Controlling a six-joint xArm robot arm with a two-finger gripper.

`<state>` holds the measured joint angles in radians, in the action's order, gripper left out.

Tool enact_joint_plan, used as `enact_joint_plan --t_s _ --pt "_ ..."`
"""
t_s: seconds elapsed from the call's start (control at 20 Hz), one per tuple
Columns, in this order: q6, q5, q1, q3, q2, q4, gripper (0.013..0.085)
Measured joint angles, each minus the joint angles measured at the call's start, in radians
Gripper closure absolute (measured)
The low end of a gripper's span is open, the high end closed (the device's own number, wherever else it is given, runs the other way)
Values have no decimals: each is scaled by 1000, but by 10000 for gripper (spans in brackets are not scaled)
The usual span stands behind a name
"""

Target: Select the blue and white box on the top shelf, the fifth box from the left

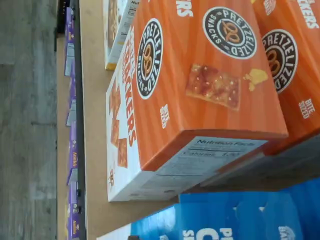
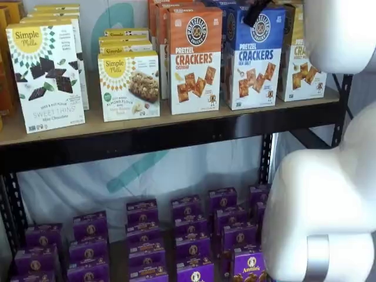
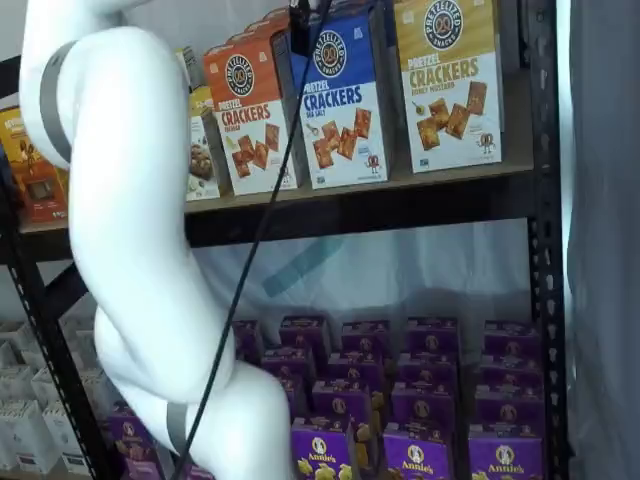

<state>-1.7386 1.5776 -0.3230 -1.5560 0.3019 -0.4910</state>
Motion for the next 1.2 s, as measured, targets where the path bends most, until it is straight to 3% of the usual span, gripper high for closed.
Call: enact_joint_plan --t_s 0.55,1.2 --pt "18 51 35 -71 -53 66 130" --pt "29 180 79 -196 -141 192 130"
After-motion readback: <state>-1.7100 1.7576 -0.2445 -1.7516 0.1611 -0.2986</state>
